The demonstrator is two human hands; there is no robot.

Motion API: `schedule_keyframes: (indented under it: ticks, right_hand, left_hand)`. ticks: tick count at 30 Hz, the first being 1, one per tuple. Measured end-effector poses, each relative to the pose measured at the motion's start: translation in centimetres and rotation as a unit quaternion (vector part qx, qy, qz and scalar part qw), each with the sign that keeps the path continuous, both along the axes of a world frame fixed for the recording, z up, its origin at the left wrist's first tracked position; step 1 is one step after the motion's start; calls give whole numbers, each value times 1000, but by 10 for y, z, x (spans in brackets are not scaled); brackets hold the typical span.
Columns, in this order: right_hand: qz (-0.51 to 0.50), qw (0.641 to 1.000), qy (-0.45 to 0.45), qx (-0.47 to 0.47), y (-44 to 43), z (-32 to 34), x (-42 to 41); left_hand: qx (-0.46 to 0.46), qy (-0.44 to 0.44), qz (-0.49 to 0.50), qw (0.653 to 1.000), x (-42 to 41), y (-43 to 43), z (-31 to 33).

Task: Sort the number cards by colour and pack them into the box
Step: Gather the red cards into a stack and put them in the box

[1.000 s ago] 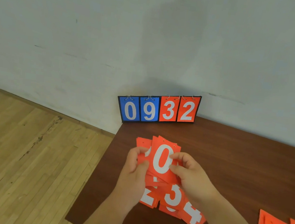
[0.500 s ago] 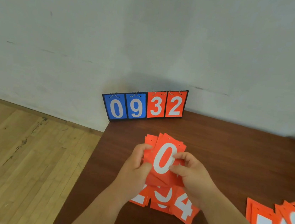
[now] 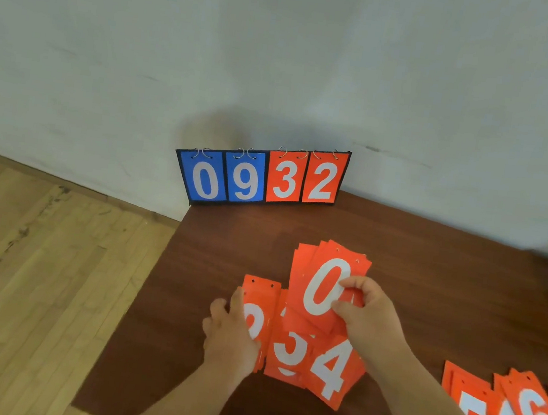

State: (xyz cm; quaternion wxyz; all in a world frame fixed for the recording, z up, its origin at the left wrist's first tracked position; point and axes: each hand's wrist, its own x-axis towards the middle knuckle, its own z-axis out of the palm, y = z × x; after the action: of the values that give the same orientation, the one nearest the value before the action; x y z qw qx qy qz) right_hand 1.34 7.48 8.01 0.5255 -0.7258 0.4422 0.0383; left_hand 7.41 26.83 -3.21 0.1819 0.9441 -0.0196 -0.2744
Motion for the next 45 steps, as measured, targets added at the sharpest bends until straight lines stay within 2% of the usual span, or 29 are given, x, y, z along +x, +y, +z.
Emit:
schedule_keyframes:
  ticks: [8,17,19,21,24,27,29,32,35,39,41,43,45]
  right_hand:
    - [4,1000,-3,9,7,-5,-3]
    - [20,1000,-2,-6,12,10,-17]
    - [24,999,-22,33,16,18,-19]
    - [11,990,-68,125,21,29,-23]
    - [-13,945,-149,290,26,41,-31]
    - [-29,939,-178,292,19,42,-44]
    - [-49,951,-181,245,9,39,-56]
    - [-51,970,-180,156,-6,38,-75]
    - [-1,980,-170,105,-18,39,-96]
    - [94,979,-127,125,-26,41,-124]
    - [119,976,-120,135,-32,40,-137]
    - [117,978,-123,123,-41,38,-148]
    - [99,981,-132,105,-52,32,-156]
  left_hand:
    - [-82,35,37,995,-3,13,-1]
    - [-247,-12,208,946,5,35,35]
    - [-295,-16,211,932,3,31,53]
    - [-358,-17,208,910,-4,23,73]
    - [-457,16,198,867,-22,10,98]
    - [-495,48,199,845,-43,-2,121]
    - [-475,27,184,860,-56,-9,132]
    - [-471,21,190,861,-77,-18,147]
    - [-484,30,173,857,-101,-33,158]
    - [-509,91,106,849,-131,-57,164]
    - [-469,83,59,877,-136,-71,164]
    - [-451,98,75,884,-137,-82,160]
    - [-424,67,50,902,-141,-85,150]
